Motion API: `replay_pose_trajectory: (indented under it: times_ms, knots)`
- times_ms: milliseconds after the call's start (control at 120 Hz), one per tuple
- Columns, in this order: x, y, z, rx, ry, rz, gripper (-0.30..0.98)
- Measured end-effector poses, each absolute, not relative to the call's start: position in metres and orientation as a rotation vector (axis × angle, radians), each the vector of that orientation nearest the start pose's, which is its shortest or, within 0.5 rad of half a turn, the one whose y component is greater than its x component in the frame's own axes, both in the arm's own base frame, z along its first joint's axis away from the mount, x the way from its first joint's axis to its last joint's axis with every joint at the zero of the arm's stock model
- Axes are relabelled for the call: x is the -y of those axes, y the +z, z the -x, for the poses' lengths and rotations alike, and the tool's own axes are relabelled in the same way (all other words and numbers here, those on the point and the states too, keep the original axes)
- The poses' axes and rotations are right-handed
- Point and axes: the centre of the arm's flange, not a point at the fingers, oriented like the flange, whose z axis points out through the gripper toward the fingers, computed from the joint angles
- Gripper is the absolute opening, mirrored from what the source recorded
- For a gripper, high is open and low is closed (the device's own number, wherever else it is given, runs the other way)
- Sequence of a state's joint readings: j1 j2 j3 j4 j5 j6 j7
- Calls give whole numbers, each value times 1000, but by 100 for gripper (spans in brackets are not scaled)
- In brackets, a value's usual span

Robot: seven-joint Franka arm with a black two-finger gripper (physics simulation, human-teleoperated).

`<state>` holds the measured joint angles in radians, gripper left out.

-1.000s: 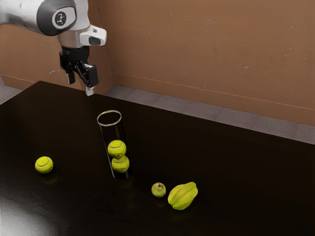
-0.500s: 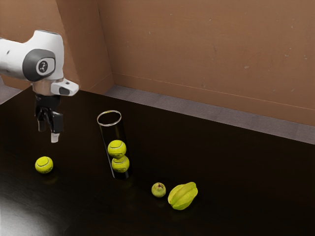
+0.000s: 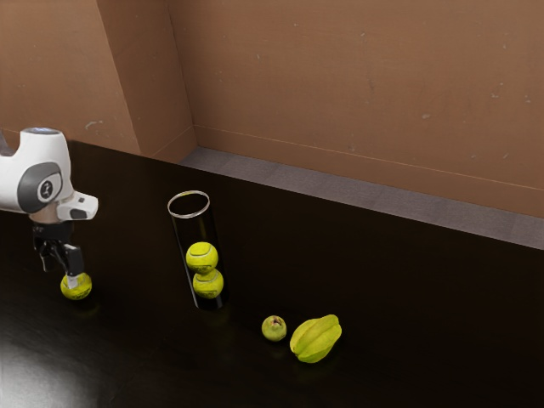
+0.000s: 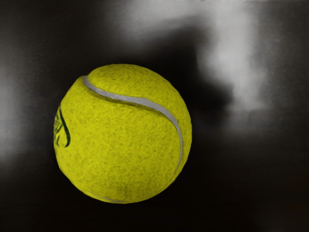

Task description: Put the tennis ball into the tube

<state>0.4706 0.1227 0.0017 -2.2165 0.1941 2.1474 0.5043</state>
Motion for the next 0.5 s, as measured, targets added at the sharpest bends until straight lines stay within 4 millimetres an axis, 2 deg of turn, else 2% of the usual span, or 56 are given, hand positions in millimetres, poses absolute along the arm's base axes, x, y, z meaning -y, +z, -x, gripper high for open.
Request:
replay_pose_trajectory:
  times_ms: [58, 333, 500]
  knots:
    - [-253, 298, -462, -223, 338, 3067, 69]
    - [-254, 267, -479, -254, 251, 3069, 69]
    - [-247, 263, -478, -253, 227, 3084, 54]
